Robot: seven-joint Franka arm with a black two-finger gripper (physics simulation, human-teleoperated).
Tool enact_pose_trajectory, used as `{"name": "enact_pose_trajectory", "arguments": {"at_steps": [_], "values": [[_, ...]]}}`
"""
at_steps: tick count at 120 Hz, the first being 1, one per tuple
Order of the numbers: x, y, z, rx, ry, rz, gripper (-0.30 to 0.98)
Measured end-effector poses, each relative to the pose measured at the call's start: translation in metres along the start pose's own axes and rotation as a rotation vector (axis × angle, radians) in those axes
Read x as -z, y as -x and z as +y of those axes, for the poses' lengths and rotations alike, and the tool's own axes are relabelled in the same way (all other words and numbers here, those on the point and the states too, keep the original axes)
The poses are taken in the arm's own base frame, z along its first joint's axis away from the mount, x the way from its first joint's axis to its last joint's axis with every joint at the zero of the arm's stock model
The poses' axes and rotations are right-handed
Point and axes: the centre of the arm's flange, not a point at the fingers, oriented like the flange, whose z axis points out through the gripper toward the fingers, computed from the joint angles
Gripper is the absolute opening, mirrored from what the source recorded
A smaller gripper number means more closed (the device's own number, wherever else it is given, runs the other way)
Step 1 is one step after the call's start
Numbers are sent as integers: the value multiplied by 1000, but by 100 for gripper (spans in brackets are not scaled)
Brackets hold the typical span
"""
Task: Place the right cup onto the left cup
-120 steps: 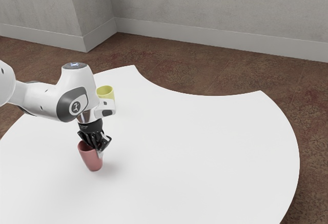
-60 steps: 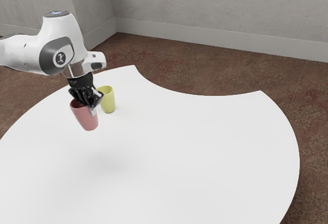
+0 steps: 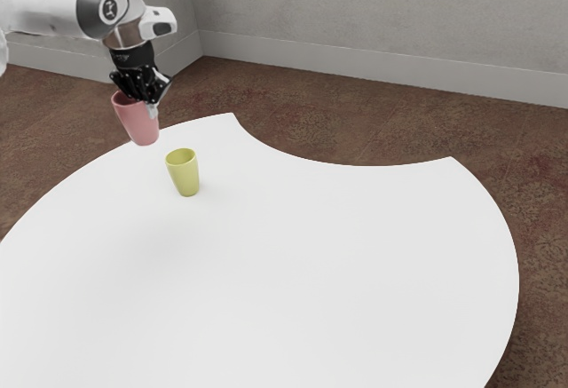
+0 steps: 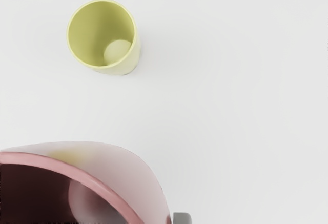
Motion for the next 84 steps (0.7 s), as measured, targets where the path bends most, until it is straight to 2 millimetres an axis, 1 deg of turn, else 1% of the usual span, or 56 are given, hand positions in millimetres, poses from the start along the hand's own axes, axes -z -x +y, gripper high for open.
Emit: {"name": "enact_pose_trajectory", "arguments": {"at_steps": [7,18,24,30,40,50,55,65,73,84], "values": [[-10,-18,5,-11,-13,-6,-10],[-23,-46,0,-9,-14,6,-10],[-28,-58,1,-14,-14,17,-10],[-35,-67,-4,-12,-13,22,-10],[-56,-76,-15,-3,-8,13,-10],[-76,-81,-25,3,-6,5,-10],[-83,-83,-32,8,-7,8,-10],[-90,-90,-42,8,-11,27,-10],[-97,-94,-42,0,-9,38,-10],[-115,-99,-40,-11,-1,41,-10]]}}
